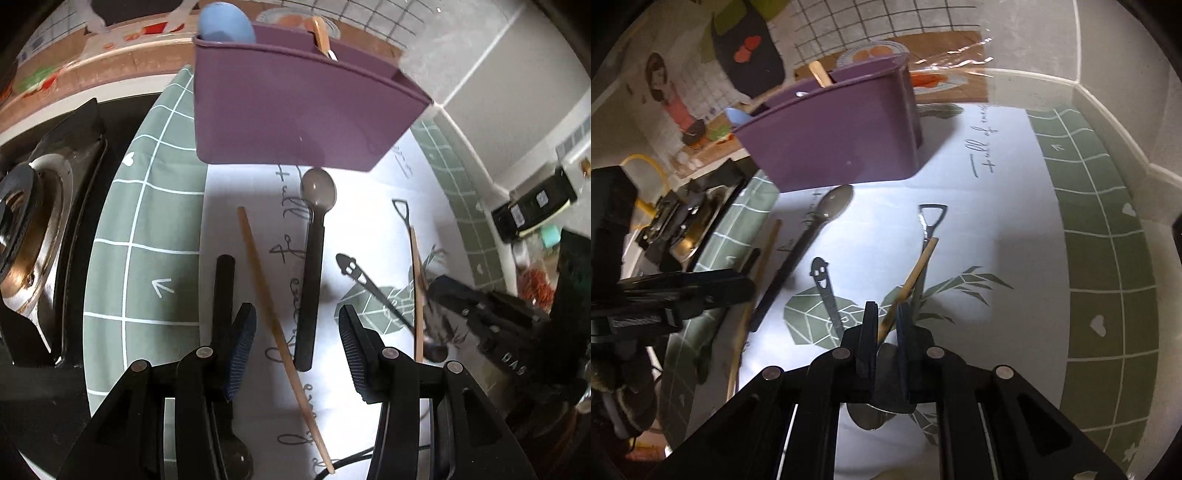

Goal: Organize utensils

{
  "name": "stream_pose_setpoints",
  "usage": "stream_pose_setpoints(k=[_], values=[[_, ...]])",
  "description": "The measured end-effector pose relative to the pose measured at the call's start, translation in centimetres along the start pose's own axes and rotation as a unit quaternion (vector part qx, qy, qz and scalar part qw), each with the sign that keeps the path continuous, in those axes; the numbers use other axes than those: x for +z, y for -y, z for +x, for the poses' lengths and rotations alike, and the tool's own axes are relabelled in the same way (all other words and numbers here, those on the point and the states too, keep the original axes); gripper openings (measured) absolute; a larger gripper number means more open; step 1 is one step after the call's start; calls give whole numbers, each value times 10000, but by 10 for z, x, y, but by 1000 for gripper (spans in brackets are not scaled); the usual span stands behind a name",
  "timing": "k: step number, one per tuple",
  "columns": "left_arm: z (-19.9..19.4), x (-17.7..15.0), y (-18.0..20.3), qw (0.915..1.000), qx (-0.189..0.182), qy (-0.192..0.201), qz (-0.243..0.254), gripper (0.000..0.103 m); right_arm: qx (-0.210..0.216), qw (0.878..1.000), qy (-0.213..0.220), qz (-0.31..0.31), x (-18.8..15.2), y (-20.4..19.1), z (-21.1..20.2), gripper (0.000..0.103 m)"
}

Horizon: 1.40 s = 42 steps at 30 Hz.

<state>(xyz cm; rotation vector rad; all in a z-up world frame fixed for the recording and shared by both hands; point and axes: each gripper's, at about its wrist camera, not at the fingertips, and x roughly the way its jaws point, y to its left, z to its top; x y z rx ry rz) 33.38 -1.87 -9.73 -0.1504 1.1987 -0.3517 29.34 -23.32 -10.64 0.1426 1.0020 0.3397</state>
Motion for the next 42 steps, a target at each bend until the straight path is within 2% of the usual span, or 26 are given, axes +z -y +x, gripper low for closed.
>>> stream_pose_setpoints(k=[6,13,16,18,23,25,30,36,39,42], values=[[-4,-8,-9,9999,143,17,-18,47,-197,9997,-166,-29,7,-3,15,13],[-11,-9,-17,9996,167,67,-218,47,-72,9998,-164,54,25,-26,31,13],[-17,-10,-20,9994,190,102,-273,47,-376,9988,-305,30,28,-34,41,13],[-23,-12,-22,9992,184,139,-312,47,-566,9981,-212,107,28,-34,35,14],[-38,-17,-26,9980,330,380,-377,47,-308,9992,-134,204,15,-22,15,16],[-43,-20,-29,9968,452,490,-449,47,-273,9991,-165,272,11,-18,15,16],[-48,-28,-41,9958,480,478,-620,47,-349,9978,-227,507,13,-16,26,16],[-41,-29,-30,9973,362,362,-535,47,-957,9949,-103,-295,24,-45,43,16],[-30,-23,-17,9985,363,240,-341,47,-1068,9925,-98,-588,23,-48,44,9],[-17,-16,-13,9988,360,87,-326,37,-1017,9933,-62,-537,18,-37,37,6]])
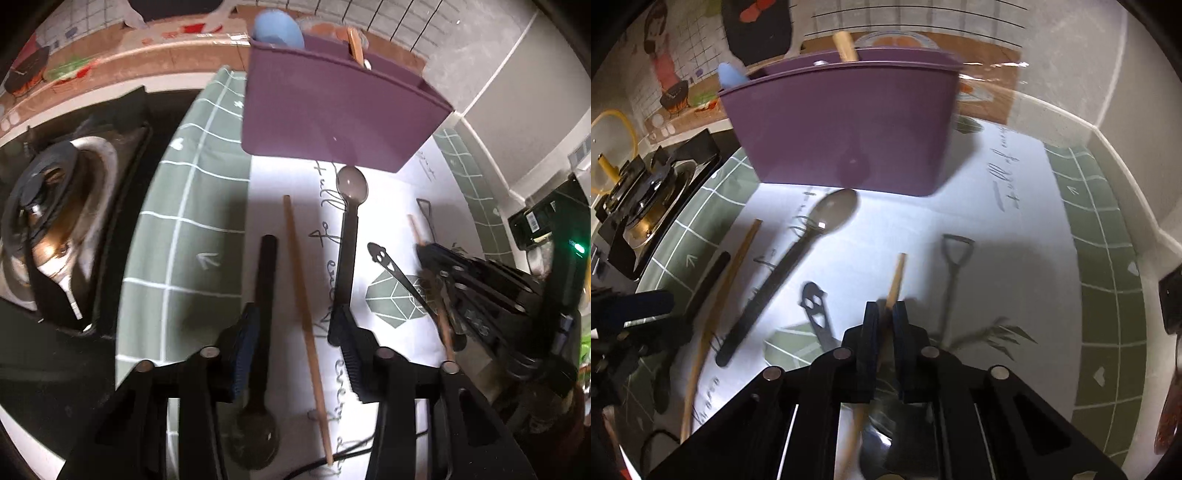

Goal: Organize utensils
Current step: 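Grasp a wooden chopstick with the right gripper while the left grasps another chopstick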

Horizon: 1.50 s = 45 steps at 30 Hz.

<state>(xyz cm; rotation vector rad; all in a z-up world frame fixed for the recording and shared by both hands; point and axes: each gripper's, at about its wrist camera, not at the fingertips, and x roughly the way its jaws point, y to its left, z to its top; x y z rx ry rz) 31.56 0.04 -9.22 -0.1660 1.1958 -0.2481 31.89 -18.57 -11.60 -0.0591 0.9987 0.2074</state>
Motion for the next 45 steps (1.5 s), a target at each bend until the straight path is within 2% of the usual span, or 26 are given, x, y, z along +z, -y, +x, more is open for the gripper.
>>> stream_pose_setpoints(k=[4,7,18,22,26,30,32,33,37,45], values=[[15,4,4,9998,9,-184,57,20,86,9996,70,249,-10,28,-7,6],[17,8,7,9997,105,-152,145,17,122,9993,123,341,-16,38,-11,6],[26,24,9,9990,362,-49,269,16,307,9987,225,340,-18,36,-12,8],[30,30,15,9982,512,-129,269,16,444,9981,232,365,-14,37,-8,8],[34,38,15,9985,468,-208,178,16,452,9982,259,306,-10,32,-5,8],[38,47,15,9989,426,-110,160,15,351,9991,249,44,-2,20,0,7],[38,46,15,9990,421,-92,137,9,453,9987,201,76,-1,20,-1,6],[35,42,12,9995,280,-131,72,6,512,9984,219,128,-1,21,-4,5],[13,15,4,9999,-157,23,-61,6,551,9976,384,181,-8,23,-25,5],[-64,-22,-2,9932,-818,819,-109,6,526,9957,663,380,-31,24,-78,5]])
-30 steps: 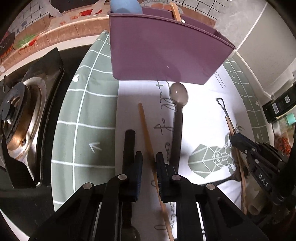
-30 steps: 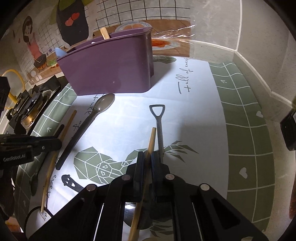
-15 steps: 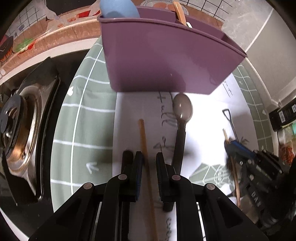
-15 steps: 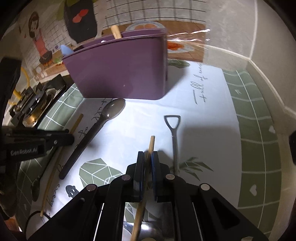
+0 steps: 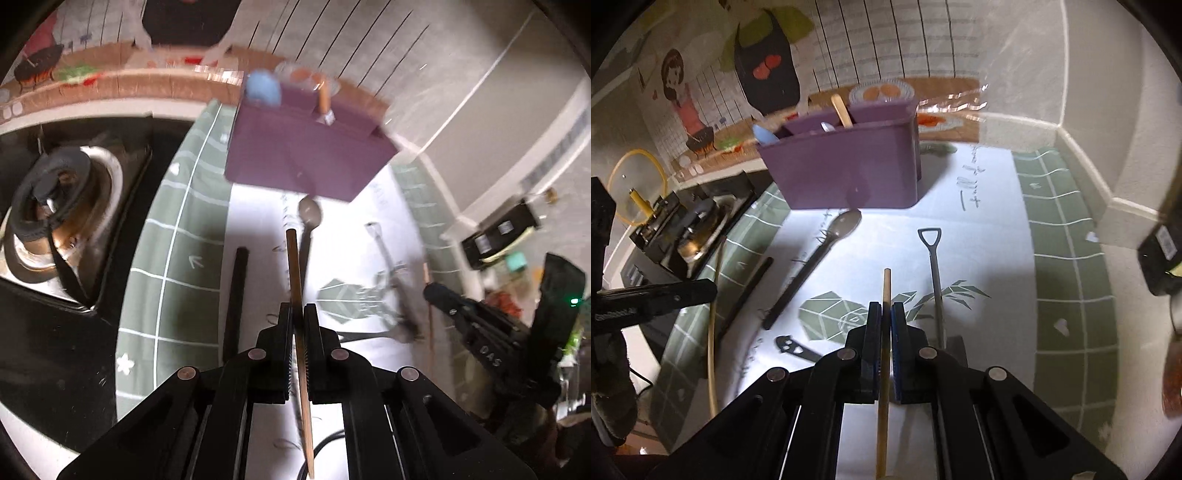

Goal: Organize utensils
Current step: 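Grasp a wooden chopstick with the right gripper while the left grasps another chopstick, then lift both held chopsticks upright and carry them toward the purple caddy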

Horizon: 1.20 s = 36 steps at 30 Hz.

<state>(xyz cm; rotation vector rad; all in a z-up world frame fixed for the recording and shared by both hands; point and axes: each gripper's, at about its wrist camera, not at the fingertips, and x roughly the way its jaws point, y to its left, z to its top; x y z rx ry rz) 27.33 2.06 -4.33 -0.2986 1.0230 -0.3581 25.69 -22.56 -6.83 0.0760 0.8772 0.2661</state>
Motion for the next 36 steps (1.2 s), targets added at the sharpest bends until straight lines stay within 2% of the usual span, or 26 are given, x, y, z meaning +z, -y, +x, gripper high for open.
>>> stream_pose_setpoints(k=[7,11,14,18,22,26,28,32,36], values=[[-36,-1,13,9985,-310,392,221,6,-103,9989,454,-35,0,-15,-44,5],[-51,0,16,9973,-308,593,317,6,-108,9975,701,-73,5,-21,-60,5],[-62,5,17,9957,-329,790,341,6,-67,9958,904,-97,11,-27,-70,5],[-89,29,25,9906,-495,1228,346,5,-59,9915,1298,-93,28,-31,-85,5],[-132,72,44,9790,-735,1838,486,5,10,9807,1931,-313,74,-42,-124,5],[-161,119,69,9625,-524,2536,810,5,-14,9627,2586,-791,135,-60,-162,5],[-161,140,75,9586,-376,2681,879,5,-92,9551,2792,-989,163,-67,-172,5],[-141,175,74,9608,-144,2638,843,5,-198,9493,2879,-1244,205,-67,-164,5],[-107,201,58,9693,54,2368,658,5,-105,9555,2667,-1258,226,-54,-135,5]])
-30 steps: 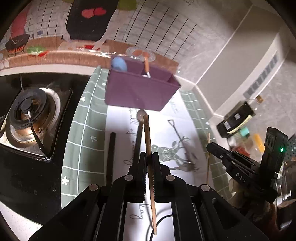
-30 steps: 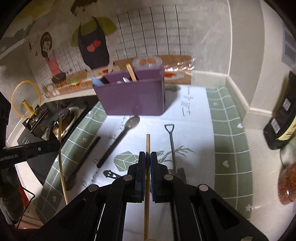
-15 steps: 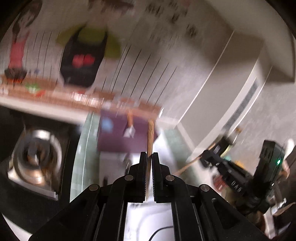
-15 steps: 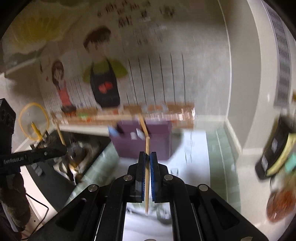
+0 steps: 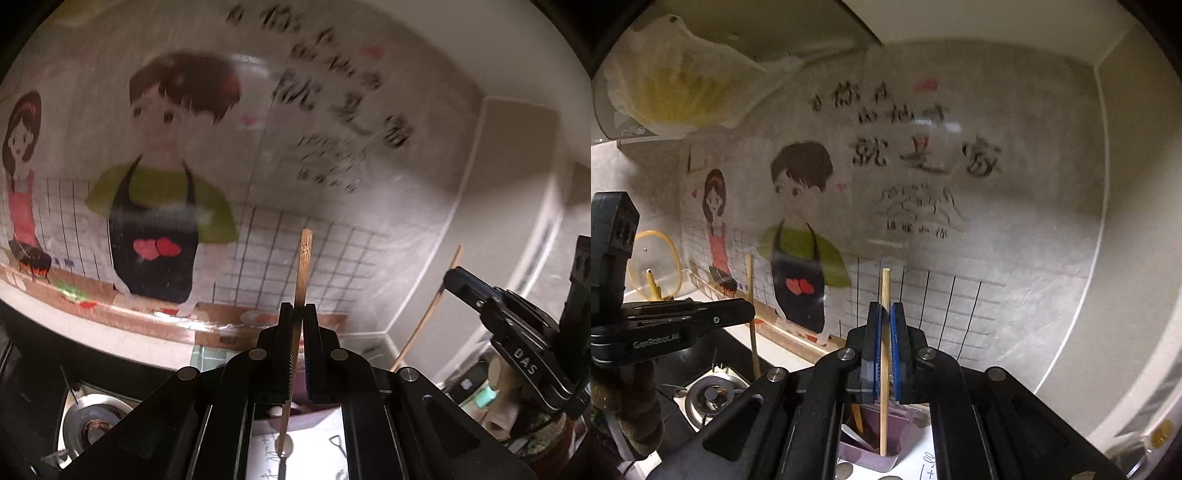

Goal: Organize utensils
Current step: 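Lift both held chopsticks upright and carry them toward the purple caddy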

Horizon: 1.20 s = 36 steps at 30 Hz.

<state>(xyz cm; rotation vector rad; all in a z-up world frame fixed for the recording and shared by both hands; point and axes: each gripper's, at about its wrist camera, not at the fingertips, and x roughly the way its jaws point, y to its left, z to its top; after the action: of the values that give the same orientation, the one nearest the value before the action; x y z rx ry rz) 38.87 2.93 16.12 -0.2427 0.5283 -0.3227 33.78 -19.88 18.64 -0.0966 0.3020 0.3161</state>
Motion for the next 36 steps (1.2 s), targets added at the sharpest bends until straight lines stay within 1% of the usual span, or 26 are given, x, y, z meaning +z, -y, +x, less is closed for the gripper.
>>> stream_pose_setpoints(k=[5,9,13,17,19,22,25,28,29,30,33,36], values=[[33,-7,-14,9996,127,-222,-94,5,131,9995,-262,109,-18,13,39,5],[55,-15,-20,9987,285,-405,-71,5,200,9985,-468,214,-37,23,65,5],[67,-21,-25,9977,351,-557,-150,5,219,9970,-677,300,-55,27,86,5],[69,-34,-29,9958,349,-828,-177,5,276,9960,-750,401,-62,31,91,5],[67,-49,-32,9938,394,-1024,-192,5,317,9961,-690,455,-61,32,85,5],[63,-84,-37,9890,293,-1436,-181,6,329,9961,-581,569,-58,35,67,5],[55,-129,-36,9793,40,-2021,-51,7,291,9965,-499,604,-53,34,40,5],[47,-179,-29,9627,-158,-2699,61,8,185,9973,-468,535,-53,31,14,5],[44,-196,-26,9565,-213,-2908,80,8,160,9973,-498,520,-55,29,7,5],[40,-217,-22,9471,-315,-3194,102,8,110,9973,-545,485,-60,27,-2,5],[27,-263,-7,9238,-590,-3776,232,9,-28,9967,-686,440,-75,23,-20,5],[14,-295,7,9080,-793,-4102,308,9,-169,9946,-898,484,-100,21,-35,5]])
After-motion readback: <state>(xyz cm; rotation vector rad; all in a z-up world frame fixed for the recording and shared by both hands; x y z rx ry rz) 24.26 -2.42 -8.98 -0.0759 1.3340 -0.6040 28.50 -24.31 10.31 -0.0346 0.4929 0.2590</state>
